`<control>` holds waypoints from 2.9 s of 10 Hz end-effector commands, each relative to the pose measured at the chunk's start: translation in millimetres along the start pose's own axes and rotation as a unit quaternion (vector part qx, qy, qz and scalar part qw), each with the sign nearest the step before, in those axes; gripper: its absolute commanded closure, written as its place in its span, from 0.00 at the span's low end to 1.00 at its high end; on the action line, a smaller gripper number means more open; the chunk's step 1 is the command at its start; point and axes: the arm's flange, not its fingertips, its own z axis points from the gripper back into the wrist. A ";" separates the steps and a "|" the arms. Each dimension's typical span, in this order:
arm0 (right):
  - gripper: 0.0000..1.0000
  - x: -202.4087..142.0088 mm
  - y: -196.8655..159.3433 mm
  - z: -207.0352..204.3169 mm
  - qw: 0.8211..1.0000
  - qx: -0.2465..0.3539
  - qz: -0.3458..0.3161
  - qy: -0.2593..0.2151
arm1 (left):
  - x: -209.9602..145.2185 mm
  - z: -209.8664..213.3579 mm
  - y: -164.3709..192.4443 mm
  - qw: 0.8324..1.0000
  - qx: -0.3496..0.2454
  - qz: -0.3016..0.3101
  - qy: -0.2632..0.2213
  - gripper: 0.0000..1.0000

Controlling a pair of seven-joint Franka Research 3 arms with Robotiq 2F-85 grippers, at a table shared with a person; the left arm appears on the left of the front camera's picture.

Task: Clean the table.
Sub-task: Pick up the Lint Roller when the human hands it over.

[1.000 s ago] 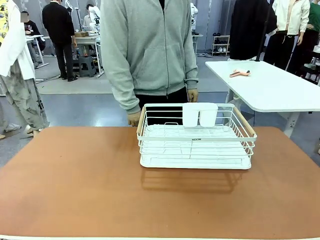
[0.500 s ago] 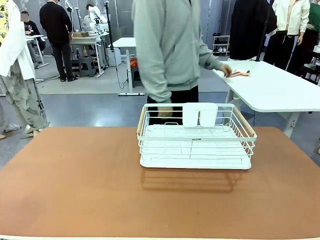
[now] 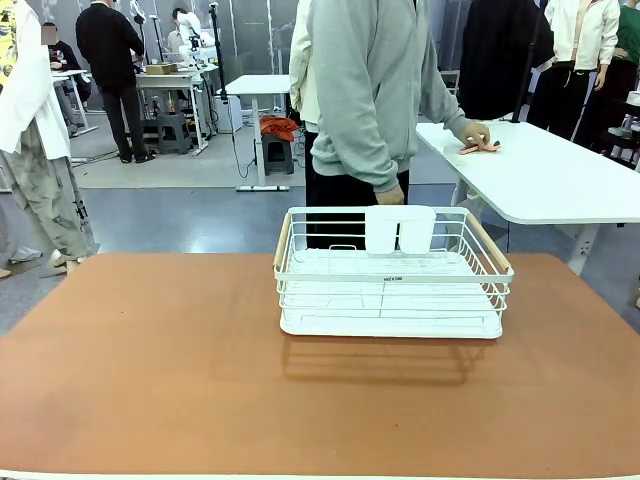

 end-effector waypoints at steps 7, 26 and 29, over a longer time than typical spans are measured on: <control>0.00 -1.7 2.6 1.4 1.000 0.001 0.004 0.003 | -3.5 2.1 -4.0 1.000 -0.002 -0.005 0.001 0.00; 0.00 -31.7 89.9 -24.3 0.986 -0.074 -0.129 -0.070 | -3.5 2.1 -4.0 1.000 -0.002 -0.005 0.001 0.00; 0.00 -44.4 143.1 -58.7 0.974 -0.090 -0.195 -0.074 | -3.5 2.1 -4.0 1.000 -0.002 -0.005 0.001 0.00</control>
